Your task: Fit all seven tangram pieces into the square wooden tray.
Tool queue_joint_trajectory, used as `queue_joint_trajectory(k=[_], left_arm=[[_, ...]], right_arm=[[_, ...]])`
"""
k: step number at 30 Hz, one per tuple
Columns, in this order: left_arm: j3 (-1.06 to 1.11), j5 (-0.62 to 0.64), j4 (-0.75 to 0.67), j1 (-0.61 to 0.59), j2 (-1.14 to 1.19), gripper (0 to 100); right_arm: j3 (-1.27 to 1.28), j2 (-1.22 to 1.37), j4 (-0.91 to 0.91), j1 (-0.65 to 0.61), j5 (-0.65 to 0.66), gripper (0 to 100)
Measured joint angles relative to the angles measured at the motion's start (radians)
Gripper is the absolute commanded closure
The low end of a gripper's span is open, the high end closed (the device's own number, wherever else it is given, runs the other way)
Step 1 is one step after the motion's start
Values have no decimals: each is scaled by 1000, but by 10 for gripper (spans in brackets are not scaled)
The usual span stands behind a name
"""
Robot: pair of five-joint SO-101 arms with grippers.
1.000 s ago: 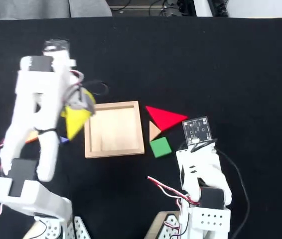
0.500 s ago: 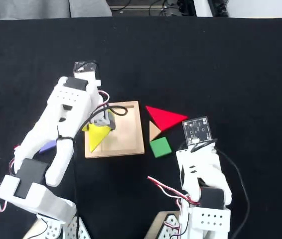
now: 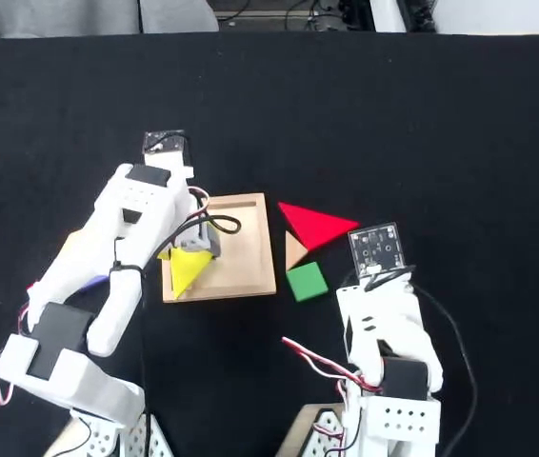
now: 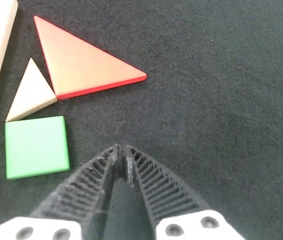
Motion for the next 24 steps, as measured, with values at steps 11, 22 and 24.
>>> queue_joint_trajectory(k=[11,22,24], left_arm=[[6,-44,-29,0,0,689],[6,-49,-29,-32,0,672],[6,-49,-28,-32,-9,672]], right_arm=[[0,0,0,0,0,986],[0,0,0,0,0,986],[0,0,0,0,0,986]])
